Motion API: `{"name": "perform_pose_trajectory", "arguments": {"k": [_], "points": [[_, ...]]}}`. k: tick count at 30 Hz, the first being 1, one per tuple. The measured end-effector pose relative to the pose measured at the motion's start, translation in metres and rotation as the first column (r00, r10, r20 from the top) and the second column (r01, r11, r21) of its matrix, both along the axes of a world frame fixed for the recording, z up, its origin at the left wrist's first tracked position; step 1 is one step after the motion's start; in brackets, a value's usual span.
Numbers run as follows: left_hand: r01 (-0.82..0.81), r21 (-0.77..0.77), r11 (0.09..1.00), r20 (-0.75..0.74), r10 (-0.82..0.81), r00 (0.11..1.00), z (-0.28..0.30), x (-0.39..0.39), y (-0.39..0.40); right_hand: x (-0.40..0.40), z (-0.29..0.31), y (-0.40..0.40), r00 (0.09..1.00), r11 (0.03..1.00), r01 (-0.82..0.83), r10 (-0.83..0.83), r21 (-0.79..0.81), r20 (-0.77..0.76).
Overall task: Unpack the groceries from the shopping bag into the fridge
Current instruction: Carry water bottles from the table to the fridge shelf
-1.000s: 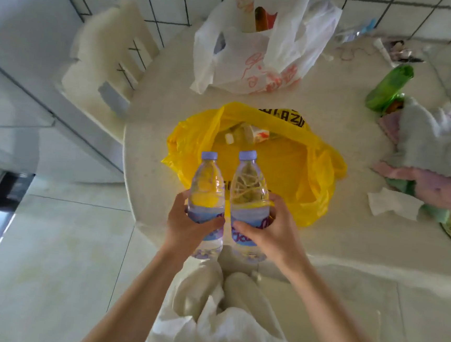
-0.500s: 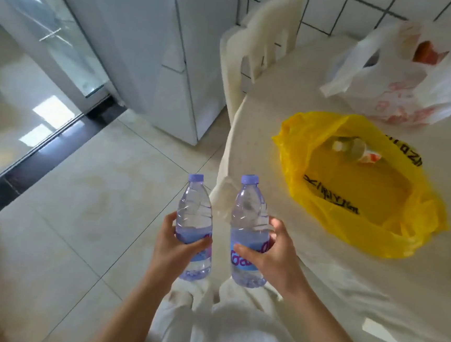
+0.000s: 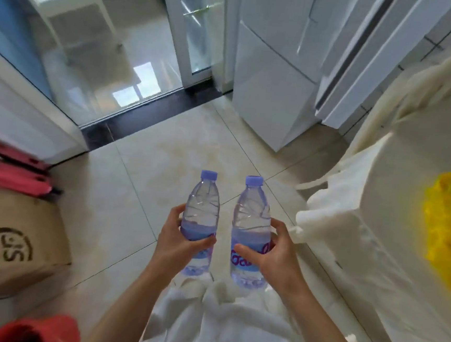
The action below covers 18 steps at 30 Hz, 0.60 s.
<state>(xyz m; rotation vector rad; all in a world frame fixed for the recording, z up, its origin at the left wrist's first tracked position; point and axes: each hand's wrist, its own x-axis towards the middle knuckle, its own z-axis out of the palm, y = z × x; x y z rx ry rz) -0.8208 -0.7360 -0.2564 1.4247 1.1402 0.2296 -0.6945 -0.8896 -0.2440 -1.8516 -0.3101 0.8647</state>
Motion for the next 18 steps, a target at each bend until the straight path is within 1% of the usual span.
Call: {"name": "perform_pose_trajectory", "arguments": {"k": [5, 9, 13, 18], "points": [[-0.108, 0.01, 0.994, 0.007, 0.108, 0.994, 0.001, -0.025, 0.049, -0.016, 0.005, 0.066, 0.995, 0.995, -0.098, 0.098, -0.01, -0.031], [-0.176, -0.011, 0.984, -0.002, 0.176, 0.984, -0.004, -0.027, 0.081, -0.011, 0.003, 0.112, 0.989, 0.989, -0.145, 0.144, -0.023, -0.047], [-0.217, -0.021, 0.976, 0.004, 0.217, 0.976, -0.003, -0.011, 0.118, 0.01, -0.002, 0.156, 0.988, 0.989, -0.148, 0.146, -0.031, -0.045], [-0.208, -0.015, 0.978, 0.017, 0.208, 0.978, -0.002, 0.032, 0.178, 0.052, -0.003, 0.221, 0.987, 0.988, -0.154, 0.154, -0.005, -0.044]]}}
